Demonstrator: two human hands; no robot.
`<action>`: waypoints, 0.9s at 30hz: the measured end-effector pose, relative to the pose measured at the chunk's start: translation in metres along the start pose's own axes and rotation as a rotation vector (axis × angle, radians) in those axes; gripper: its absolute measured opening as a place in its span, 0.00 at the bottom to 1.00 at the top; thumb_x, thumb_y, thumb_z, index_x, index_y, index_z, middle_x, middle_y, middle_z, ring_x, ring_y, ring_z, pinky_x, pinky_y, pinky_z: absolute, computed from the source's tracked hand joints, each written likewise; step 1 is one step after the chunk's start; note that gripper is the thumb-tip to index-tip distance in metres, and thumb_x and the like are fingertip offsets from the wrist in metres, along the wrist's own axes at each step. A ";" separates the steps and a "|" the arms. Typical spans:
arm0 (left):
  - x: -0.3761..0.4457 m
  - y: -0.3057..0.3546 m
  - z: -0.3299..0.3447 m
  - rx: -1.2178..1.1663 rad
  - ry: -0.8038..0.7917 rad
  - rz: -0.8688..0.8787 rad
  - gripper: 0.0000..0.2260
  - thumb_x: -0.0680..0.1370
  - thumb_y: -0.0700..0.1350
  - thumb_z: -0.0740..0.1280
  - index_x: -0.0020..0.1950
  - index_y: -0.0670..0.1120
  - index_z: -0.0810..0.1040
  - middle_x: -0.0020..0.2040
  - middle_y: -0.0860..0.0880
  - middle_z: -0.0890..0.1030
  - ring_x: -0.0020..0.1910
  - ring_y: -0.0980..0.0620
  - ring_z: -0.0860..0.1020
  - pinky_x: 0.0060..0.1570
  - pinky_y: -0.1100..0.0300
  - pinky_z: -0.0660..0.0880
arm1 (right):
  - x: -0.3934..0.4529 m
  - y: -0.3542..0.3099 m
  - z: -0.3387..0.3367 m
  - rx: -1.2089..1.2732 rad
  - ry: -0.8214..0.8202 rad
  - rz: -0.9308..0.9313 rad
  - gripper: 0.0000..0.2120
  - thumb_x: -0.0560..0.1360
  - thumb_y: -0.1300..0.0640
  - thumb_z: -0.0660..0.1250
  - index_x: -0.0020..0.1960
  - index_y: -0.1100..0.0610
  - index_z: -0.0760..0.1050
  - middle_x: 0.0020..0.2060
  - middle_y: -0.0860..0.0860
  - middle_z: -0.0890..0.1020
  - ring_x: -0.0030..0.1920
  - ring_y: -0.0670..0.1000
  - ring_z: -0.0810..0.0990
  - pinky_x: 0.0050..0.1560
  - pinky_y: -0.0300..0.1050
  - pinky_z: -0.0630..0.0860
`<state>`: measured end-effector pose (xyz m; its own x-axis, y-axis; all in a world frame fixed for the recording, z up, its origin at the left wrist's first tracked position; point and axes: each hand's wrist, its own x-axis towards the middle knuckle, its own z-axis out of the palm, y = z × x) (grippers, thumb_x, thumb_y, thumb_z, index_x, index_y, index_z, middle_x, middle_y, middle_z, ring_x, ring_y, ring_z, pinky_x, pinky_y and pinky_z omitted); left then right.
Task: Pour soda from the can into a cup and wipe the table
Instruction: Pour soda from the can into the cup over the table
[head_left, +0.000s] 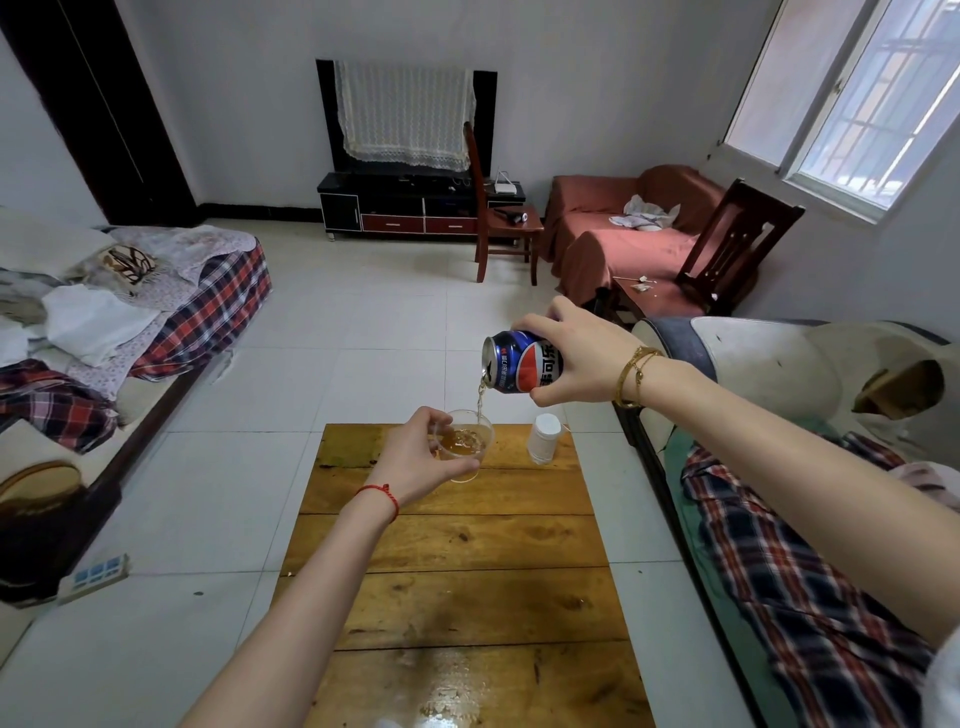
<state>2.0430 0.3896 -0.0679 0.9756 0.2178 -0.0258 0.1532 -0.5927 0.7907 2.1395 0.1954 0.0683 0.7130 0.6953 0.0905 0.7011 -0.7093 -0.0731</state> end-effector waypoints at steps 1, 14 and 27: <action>0.000 -0.001 0.000 0.001 0.002 0.001 0.32 0.68 0.52 0.78 0.67 0.45 0.70 0.66 0.46 0.77 0.63 0.46 0.77 0.57 0.58 0.77 | 0.000 0.000 0.001 0.005 -0.002 0.001 0.35 0.63 0.45 0.73 0.67 0.47 0.65 0.51 0.51 0.68 0.47 0.51 0.74 0.46 0.46 0.79; -0.010 -0.010 0.003 -0.068 0.056 -0.015 0.31 0.66 0.51 0.79 0.65 0.45 0.72 0.63 0.48 0.78 0.59 0.49 0.78 0.56 0.60 0.77 | -0.005 0.001 0.054 0.281 -0.018 0.087 0.35 0.63 0.46 0.74 0.67 0.48 0.66 0.51 0.51 0.69 0.49 0.51 0.76 0.45 0.41 0.78; -0.010 -0.037 0.015 -0.136 0.120 -0.028 0.32 0.66 0.49 0.80 0.66 0.45 0.72 0.63 0.47 0.78 0.58 0.52 0.77 0.57 0.61 0.75 | -0.023 0.010 0.134 0.821 0.195 0.322 0.33 0.65 0.46 0.75 0.66 0.51 0.68 0.56 0.45 0.76 0.57 0.47 0.76 0.57 0.42 0.75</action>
<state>2.0300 0.3977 -0.1062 0.9443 0.3286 0.0180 0.1494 -0.4769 0.8662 2.1318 0.1882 -0.0675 0.9138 0.3925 0.1046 0.3104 -0.5087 -0.8030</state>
